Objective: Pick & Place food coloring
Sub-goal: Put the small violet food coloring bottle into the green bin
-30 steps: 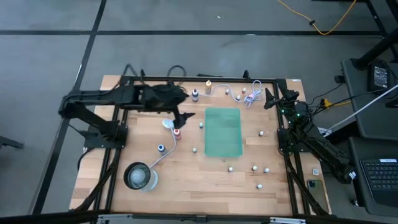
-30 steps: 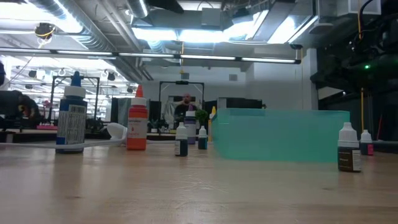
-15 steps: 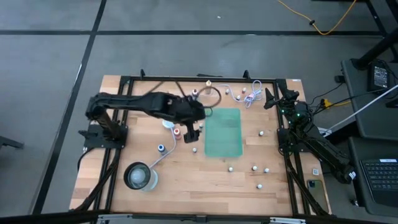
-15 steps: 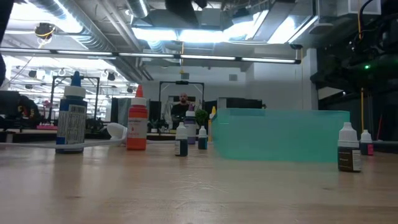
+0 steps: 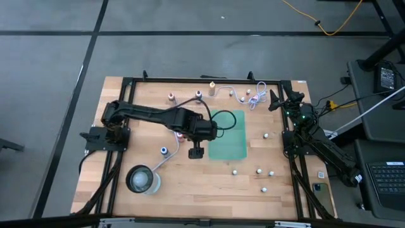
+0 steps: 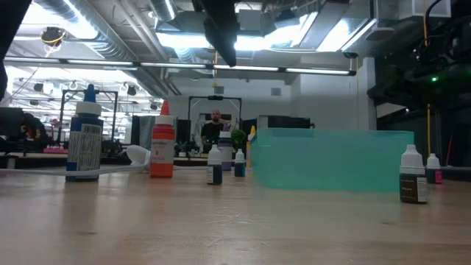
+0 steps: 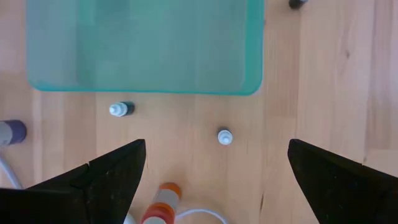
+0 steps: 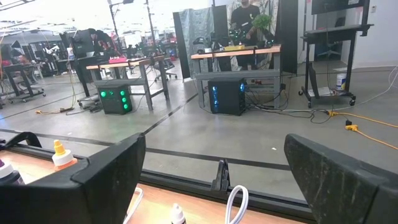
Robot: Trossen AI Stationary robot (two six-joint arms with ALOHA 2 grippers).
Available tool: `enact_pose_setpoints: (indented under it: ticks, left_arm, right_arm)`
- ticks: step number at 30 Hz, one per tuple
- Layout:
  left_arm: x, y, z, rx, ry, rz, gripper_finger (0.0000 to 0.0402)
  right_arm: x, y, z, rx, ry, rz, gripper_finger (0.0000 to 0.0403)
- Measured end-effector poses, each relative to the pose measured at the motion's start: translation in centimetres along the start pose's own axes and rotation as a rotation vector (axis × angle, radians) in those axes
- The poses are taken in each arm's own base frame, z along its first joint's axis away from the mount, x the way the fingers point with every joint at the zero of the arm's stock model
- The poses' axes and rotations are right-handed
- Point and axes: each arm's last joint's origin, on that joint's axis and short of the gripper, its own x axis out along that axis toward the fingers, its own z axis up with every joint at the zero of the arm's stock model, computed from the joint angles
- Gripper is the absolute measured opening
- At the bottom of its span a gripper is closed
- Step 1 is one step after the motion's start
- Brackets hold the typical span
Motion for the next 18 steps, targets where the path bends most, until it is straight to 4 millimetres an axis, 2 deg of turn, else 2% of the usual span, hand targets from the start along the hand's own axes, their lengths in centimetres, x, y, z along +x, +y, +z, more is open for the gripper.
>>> enact_pose_setpoints:
  ticks: [7,18]
  left_arm:
    - [1.7,-0.1,-0.3,0.023,0.041,0.001,0.0388]
    - [6.0,-0.2,-2.0,0.041,0.07,0.005,0.0388]
  right_arm:
    - [0.0,0.0,0.0,0.0,0.0,-0.001,0.0384]
    - [0.0,0.0,0.0,0.0,0.0,0.0,0.0384]
